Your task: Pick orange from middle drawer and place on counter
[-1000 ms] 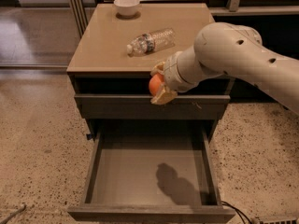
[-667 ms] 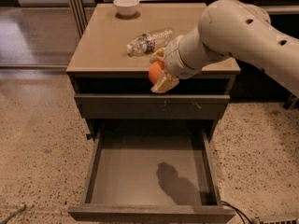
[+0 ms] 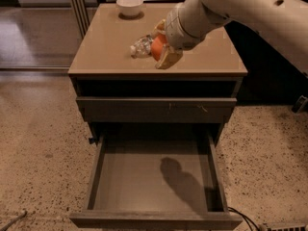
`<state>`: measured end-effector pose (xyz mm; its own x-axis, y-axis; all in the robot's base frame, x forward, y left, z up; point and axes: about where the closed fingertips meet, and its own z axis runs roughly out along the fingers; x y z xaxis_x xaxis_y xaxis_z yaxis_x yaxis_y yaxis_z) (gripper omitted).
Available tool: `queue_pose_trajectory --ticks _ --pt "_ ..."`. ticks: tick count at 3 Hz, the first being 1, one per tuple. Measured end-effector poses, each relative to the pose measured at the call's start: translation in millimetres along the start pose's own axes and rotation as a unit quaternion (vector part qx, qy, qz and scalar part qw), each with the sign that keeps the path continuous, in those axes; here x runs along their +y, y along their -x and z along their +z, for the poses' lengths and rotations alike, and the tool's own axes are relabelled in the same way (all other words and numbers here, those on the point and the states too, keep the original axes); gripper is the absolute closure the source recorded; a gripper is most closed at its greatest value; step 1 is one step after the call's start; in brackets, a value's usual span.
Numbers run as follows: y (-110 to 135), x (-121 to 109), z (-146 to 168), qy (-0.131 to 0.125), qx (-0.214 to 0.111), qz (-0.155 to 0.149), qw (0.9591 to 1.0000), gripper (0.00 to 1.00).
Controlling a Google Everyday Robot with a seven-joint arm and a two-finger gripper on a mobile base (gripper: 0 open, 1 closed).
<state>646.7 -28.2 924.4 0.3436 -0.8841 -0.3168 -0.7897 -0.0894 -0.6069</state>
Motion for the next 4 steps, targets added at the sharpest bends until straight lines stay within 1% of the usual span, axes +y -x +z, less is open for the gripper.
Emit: queue_pose_trajectory --ticks 1,2,3,4 --pt "-10.2 -34.5 26.3 0.008 -0.002 -0.010 0.9999 1.00" --pt "-17.8 -58.2 61.6 0.015 -0.020 -0.001 0.9997 1.00" --pt "-27.0 -63.6 88.1 0.018 -0.021 0.020 0.9994 1.00" --pt "-52.6 -52.2 109.5 0.032 0.002 0.055 0.9980 1.00"
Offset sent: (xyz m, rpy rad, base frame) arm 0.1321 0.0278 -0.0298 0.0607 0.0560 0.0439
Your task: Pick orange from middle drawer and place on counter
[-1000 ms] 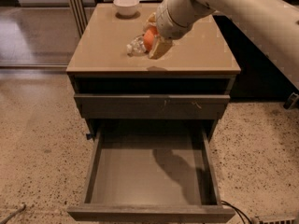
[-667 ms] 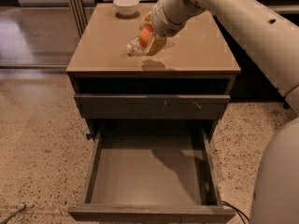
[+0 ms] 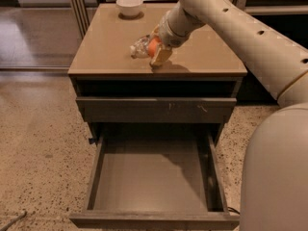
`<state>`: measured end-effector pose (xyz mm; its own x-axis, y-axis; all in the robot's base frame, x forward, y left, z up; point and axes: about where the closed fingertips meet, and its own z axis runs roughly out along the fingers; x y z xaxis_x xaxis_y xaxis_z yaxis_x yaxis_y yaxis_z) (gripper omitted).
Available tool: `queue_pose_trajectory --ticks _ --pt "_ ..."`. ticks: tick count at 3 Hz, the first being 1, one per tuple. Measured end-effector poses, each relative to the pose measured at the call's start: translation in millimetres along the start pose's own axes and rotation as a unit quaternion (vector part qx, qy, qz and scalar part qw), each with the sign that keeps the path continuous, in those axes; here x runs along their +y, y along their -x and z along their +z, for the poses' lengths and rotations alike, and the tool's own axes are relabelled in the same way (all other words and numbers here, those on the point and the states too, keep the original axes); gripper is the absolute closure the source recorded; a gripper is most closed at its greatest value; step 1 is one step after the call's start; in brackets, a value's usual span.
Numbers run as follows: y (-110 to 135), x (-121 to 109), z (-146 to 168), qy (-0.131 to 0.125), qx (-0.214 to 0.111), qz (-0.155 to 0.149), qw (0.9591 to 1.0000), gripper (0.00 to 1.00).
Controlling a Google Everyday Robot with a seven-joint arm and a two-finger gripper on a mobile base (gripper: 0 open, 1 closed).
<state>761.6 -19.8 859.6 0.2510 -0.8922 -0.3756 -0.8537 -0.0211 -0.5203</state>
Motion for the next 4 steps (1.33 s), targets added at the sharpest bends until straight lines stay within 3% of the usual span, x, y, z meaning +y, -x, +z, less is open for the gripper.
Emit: queue_pose_trajectory --ticks 1,2,4 --pt "-28.0 8.7 8.1 0.009 0.025 0.035 0.9990 1.00" --pt "-28.1 8.9 8.6 0.009 0.025 0.036 0.9990 1.00" --pt "-28.1 8.9 8.6 0.009 0.025 0.036 0.9990 0.58"
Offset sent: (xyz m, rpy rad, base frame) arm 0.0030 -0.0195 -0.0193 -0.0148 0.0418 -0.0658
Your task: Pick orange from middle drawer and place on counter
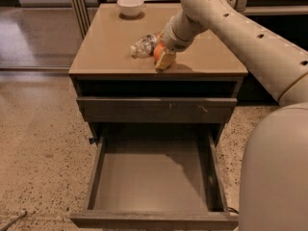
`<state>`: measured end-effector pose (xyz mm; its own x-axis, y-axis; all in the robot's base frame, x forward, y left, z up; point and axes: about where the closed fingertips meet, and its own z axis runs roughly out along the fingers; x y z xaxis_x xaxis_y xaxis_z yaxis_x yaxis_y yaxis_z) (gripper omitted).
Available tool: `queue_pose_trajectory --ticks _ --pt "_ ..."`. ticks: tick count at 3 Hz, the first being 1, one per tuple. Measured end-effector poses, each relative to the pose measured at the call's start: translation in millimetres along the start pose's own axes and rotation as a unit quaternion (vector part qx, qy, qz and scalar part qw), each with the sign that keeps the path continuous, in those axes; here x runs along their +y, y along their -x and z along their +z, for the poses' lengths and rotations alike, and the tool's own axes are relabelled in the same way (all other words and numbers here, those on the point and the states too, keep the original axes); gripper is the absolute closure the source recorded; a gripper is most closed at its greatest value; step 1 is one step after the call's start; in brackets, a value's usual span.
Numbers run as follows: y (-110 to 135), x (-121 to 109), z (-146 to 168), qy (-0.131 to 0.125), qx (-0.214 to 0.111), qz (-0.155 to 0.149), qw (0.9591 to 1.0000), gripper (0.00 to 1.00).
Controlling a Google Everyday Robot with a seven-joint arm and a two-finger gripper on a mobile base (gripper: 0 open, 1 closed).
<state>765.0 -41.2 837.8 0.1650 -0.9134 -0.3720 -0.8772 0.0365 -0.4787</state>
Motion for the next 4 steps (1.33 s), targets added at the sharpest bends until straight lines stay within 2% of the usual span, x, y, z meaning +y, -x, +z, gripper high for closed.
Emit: queue_pose_trajectory --ticks 2,3,4 --pt "0.0 0.0 0.1 0.000 0.000 0.000 1.0000 0.11" --pt "0.0 0.0 0.1 0.000 0.000 0.000 1.0000 0.00" --pt "0.0 0.0 0.1 0.000 0.000 0.000 1.0000 0.00"
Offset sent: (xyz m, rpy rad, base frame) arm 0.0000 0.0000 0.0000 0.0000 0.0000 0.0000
